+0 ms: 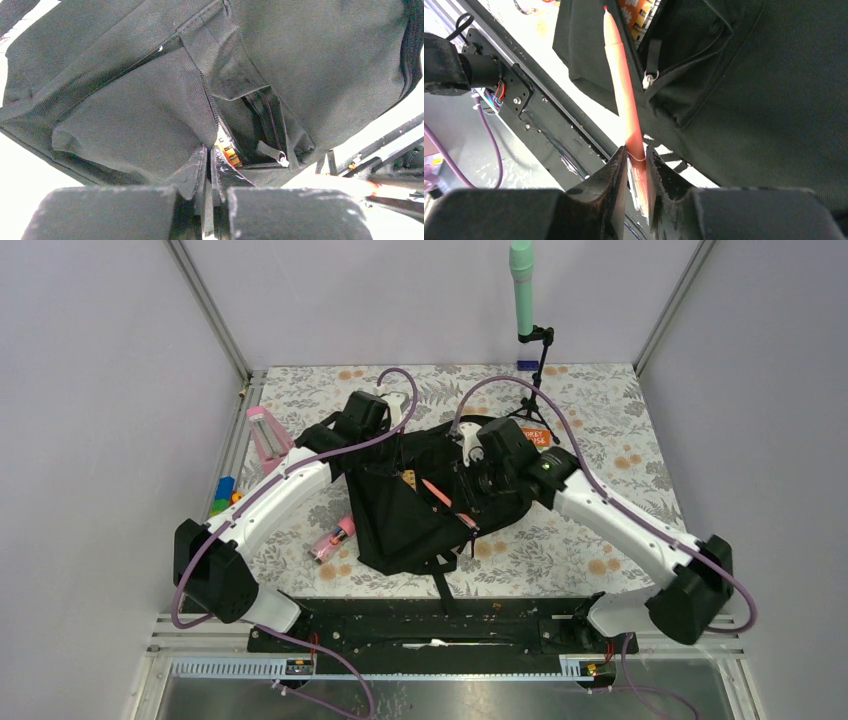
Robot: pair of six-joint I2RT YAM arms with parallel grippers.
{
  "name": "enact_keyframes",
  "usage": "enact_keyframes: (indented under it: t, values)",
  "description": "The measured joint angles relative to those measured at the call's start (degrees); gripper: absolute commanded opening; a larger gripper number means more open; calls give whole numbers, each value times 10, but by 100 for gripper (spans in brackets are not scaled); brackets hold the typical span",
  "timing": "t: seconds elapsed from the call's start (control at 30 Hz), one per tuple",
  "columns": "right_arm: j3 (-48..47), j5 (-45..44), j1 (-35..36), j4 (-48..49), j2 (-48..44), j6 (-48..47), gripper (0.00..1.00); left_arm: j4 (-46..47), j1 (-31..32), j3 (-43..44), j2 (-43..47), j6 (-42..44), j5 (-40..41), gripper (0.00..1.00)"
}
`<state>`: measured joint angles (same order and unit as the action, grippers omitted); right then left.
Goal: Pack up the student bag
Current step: Place the stationery in the student bag.
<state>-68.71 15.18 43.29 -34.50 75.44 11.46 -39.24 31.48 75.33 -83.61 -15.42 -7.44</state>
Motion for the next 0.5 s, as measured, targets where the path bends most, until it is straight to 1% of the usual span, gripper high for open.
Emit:
enact_keyframes:
  t: [0.1,0.27,0.5]
  values:
    - [-32,35,-23,-16,58,4,0,0,0,0,0,0,-2,0]
    - [-78,81,-37,-39,122,15,0,0,0,0,0,0,-3,0]
    - [-150,112,-51,-50,204,24,0,0,0,0,0,0,-8,0]
